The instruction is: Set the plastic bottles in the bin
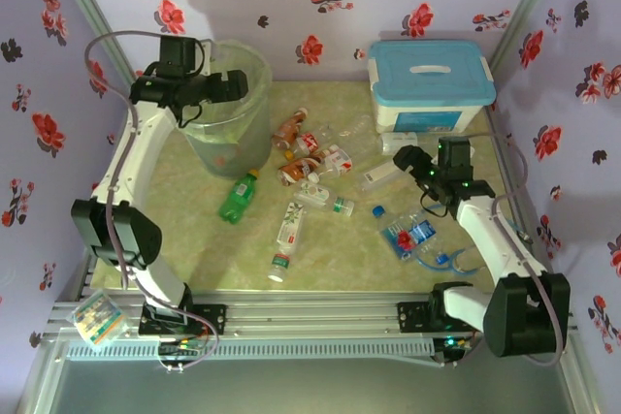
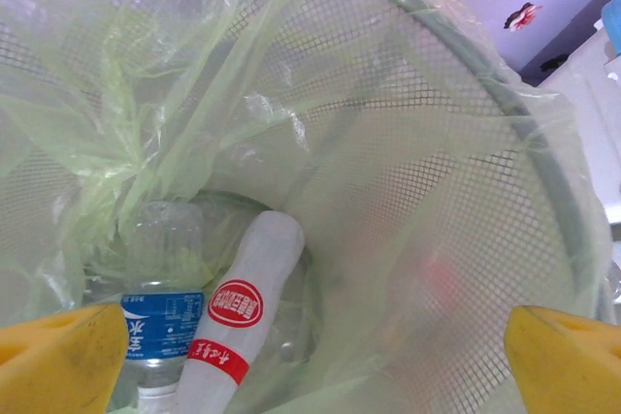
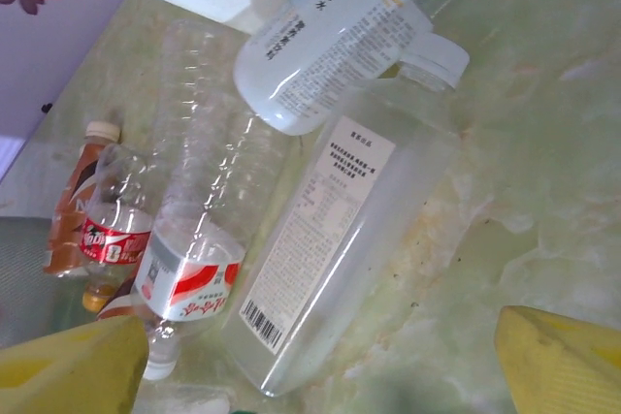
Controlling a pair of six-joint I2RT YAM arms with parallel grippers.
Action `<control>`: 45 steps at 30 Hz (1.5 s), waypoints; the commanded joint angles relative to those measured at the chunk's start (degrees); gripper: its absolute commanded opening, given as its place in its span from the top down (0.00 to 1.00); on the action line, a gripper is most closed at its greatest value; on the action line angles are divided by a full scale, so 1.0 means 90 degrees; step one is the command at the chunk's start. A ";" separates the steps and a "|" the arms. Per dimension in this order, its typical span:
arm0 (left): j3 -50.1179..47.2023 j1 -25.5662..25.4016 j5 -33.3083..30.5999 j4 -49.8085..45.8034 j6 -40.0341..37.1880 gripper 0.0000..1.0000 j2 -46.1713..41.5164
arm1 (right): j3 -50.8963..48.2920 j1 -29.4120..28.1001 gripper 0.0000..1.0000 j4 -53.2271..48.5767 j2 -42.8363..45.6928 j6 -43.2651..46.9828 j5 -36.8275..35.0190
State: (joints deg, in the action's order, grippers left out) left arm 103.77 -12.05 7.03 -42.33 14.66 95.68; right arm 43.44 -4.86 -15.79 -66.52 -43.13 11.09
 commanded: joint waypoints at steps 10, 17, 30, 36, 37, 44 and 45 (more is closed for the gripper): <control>-0.0773 -0.1052 -0.1329 -0.0675 -0.0630 0.00 -0.1915 | -0.0032 0.0028 0.06 0.0515 -0.0861 -0.1067 -0.0939; -0.1776 -0.1777 -0.1660 -0.0449 -0.0194 0.00 -0.2769 | 0.0344 -0.0156 0.04 0.0527 -0.1553 -0.1106 -0.0895; -0.3652 -0.2764 -0.1650 0.0756 0.0934 0.00 -0.3532 | 0.1125 -0.0499 0.03 0.0580 -0.2834 -0.1015 -0.1278; -0.3840 -0.2811 -0.1629 0.0840 0.0947 0.00 -0.3646 | 0.1474 -0.0518 0.02 0.0368 -0.3325 -0.0917 -0.1366; -0.3860 -0.2811 -0.1633 0.0862 0.0959 0.00 -0.3653 | 0.1557 -0.0528 0.01 0.0305 -0.3395 -0.0878 -0.1387; -0.3979 -0.2814 -0.1632 0.0977 0.0988 0.00 -0.3642 | 0.1670 -0.0553 0.04 0.0301 -0.3700 -0.0845 -0.1475; -0.3980 -0.2811 -0.1635 0.0978 0.0989 0.00 -0.3639 | 0.1670 -0.0553 0.05 0.0290 -0.3721 -0.0825 -0.1484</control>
State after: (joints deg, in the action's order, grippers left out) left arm 68.40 -36.93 -6.50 -35.51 22.46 63.61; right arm 56.97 -9.41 -11.20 -98.91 -51.48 -0.08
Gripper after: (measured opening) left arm 0.996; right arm 0.957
